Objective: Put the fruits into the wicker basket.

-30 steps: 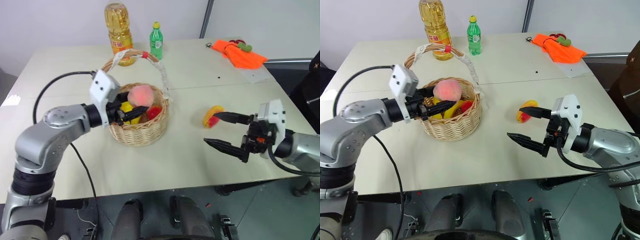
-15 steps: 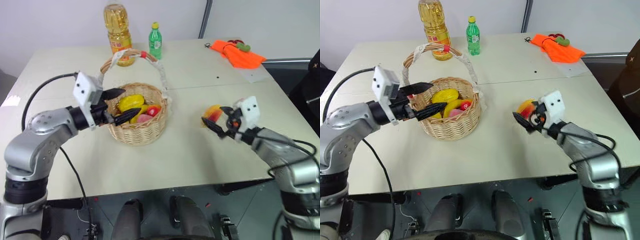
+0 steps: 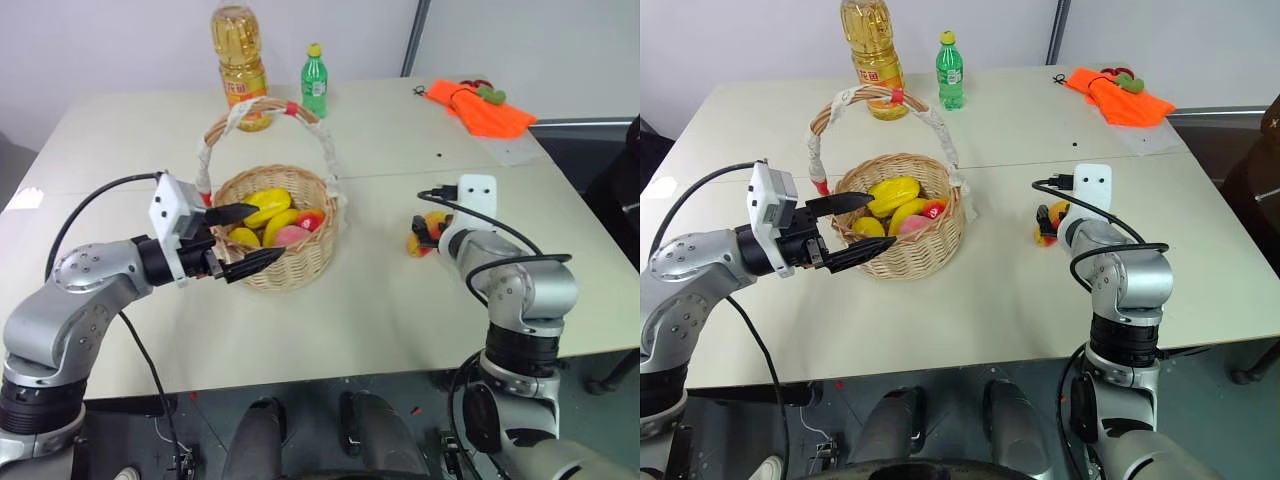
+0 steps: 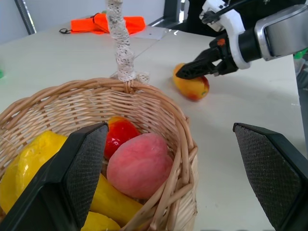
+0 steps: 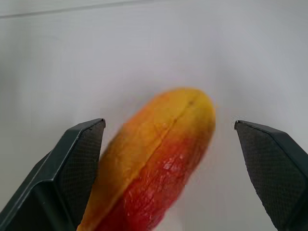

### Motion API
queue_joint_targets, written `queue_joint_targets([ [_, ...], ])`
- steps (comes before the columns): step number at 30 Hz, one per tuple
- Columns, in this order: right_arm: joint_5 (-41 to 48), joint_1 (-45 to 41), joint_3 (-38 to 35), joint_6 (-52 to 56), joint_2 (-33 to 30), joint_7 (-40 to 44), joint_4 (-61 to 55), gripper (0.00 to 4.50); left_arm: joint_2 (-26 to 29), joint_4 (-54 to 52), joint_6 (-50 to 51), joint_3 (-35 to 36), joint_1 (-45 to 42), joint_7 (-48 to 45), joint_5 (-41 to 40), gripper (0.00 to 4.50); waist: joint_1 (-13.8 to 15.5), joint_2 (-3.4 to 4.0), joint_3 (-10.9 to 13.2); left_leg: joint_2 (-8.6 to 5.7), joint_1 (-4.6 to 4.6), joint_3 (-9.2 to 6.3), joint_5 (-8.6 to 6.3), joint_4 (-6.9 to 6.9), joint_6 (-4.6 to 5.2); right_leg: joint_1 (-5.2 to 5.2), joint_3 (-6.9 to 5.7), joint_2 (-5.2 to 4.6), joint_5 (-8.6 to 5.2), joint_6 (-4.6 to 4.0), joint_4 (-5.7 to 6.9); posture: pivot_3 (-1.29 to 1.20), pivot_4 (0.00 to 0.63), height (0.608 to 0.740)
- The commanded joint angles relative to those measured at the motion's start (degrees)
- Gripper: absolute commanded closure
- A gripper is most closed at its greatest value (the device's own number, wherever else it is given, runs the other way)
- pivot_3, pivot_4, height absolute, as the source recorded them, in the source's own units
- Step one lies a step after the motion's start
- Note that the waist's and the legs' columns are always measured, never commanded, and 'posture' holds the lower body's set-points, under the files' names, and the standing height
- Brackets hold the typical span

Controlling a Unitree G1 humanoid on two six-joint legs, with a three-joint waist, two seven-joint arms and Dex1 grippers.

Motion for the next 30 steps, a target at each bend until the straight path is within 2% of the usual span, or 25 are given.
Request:
queue_joint_targets([
  [1,-1.98,-1.55,-1.30,3.60,1.89,-1.66,-2.88,0.00,0.19,-2.41,-0.54,0.91,-0.72,0.10,-1.31,0.07,-0.16,0.01,-0.01,0.02,0.01,0.00,0.00,0.00,0.00,0.00,0.00,0.02,0.00,0.00,0.00,0.00,0.150,0.740],
  [9,-3.83,-1.89,-5.33,6.01,7.24,-1.65,-2.52,0.00,-0.22,-2.49,-0.57,0.29,-0.81,0.46,-1.80,0.07,-0.10,0.02,-0.01,0.01,0.00,-0.02,-0.01,0.00,0.01,0.00,-0.01,0.02,0.00,0.00,0.02,0.00,0.150,0.740],
  [12,-4.21,-2.48,-6.51,4.84,7.61,-0.99,-1.61,0.85,-0.30,-2.30,-0.72,0.31,-0.67,0.60,-1.58,0.00,-0.13,0.02,0.00,0.01,0.00,-0.02,-0.01,-0.01,0.01,0.00,-0.02,0.01,-0.01,0.00,0.02,0.00,0.150,0.740],
  [14,-3.54,-2.71,-6.10,3.56,6.32,0.84,-2.20,1.79,0.03,-1.96,-0.97,1.22,-0.05,0.49,-1.48,0.00,-0.15,0.02,0.00,0.01,0.00,-0.02,-0.01,-0.01,0.01,0.00,-0.02,0.02,0.00,0.00,0.02,0.00,0.150,0.740],
  [16,-2.89,-2.63,-5.21,2.02,4.86,2.87,-3.23,1.79,0.54,-1.54,-1.20,2.34,0.73,0.21,-1.39,0.00,-0.23,0.03,0.00,0.01,0.00,-0.02,-0.01,-0.01,0.01,-0.01,-0.02,0.02,-0.01,0.01,0.02,0.00,0.150,0.740],
  [18,-2.83,-1.41,-0.72,-0.63,-0.44,7.02,-4.50,1.79,1.05,-0.23,-2.36,3.97,1.93,-0.06,-0.37,0.00,-0.33,0.07,0.02,0.01,0.01,-0.02,-0.01,-0.03,0.02,-0.01,-0.02,0.02,-0.01,0.01,0.02,0.00,0.150,0.740],
  [21,-2.61,4.62,11.84,-15.36,-16.62,23.69,-11.49,1.79,1.29,2.50,-5.36,7.85,4.76,-1.43,0.29,0.00,-0.29,0.11,0.05,0.02,-0.01,0.00,-0.01,-0.08,0.03,-0.05,-0.01,0.01,-0.07,0.06,-0.02,0.00,0.150,0.740],
  [23,1.02,8.62,12.20,-23.34,-22.04,33.70,-15.05,1.79,1.54,3.93,-6.17,9.48,6.35,-2.49,-0.19,0.00,-0.22,0.06,0.02,0.02,-0.01,0.00,-0.09,-0.13,0.15,-0.05,-0.02,0.02,-0.13,0.15,-0.09,0.00,0.150,0.740],
  [26,10.95,12.47,7.05,-28.64,-26.30,47.38,-19.45,1.79,1.63,6.37,-8.12,11.78,9.03,-4.69,-0.21,0.00,-0.33,0.06,0.02,0.09,0.01,0.00,-0.15,-0.11,0.27,-0.04,-0.02,0.10,-0.19,0.30,-0.09,0.00,0.150,0.740],
  [28,16.45,12.17,5.51,-27.34,-26.84,50.67,-20.69,1.79,1.66,7.70,-9.00,12.48,10.17,-5.90,-0.28,0.00,-0.46,0.07,0.03,0.15,0.02,0.02,-0.16,-0.07,0.28,-0.04,-0.01,0.14,-0.18,0.28,-0.09,0.00,0.150,0.740],
  [30,19.39,8.39,8.07,-25.23,-24.65,49.72,-20.83,1.79,1.30,9.10,-10.12,12.92,11.26,-6.60,0.01,0.00,-0.49,0.05,0.04,0.17,0.02,0.03,-0.16,-0.01,0.28,-0.03,-0.02,0.14,-0.15,0.19,-0.07,0.00,0.150,0.740],
])
